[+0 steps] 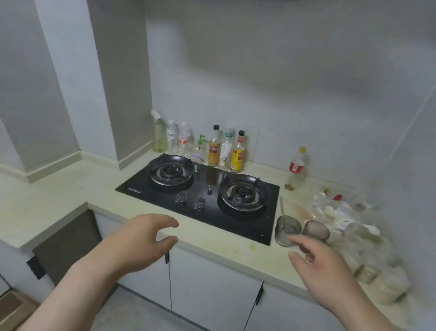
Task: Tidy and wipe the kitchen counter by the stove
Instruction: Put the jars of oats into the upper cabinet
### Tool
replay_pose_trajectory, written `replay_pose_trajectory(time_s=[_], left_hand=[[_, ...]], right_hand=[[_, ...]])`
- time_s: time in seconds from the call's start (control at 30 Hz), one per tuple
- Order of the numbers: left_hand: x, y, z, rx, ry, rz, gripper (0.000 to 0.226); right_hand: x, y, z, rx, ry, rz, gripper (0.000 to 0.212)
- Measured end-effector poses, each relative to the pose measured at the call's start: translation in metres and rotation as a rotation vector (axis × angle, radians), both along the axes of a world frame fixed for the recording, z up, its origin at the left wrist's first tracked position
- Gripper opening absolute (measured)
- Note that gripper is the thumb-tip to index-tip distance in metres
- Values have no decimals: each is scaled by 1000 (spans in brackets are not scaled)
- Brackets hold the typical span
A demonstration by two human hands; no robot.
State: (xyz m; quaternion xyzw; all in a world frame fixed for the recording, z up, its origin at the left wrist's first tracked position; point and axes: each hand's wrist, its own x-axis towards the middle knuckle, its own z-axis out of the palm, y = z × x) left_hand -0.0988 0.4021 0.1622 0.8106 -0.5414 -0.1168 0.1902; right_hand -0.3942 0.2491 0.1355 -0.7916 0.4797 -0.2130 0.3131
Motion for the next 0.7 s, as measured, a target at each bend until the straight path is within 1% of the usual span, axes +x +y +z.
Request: replay_pose_trajectory(time_s=[0.3, 0.43, 0.53, 0.7], left_hand=[[-70, -96, -16, 5, 58, -122, 34], [-93, -134, -28, 21, 116, -184, 33], [-100, -160, -42, 51, 164, -233, 33], [-99, -208, -66, 54, 269, -283, 37]], right_hand=[[-77, -65, -21, 10, -2, -80, 30], [-99, -86, -34, 72, -67, -132, 27], [-106, -97, -48, 113, -97, -178, 30], [-104, -122, -68, 187, -75, -237, 40]])
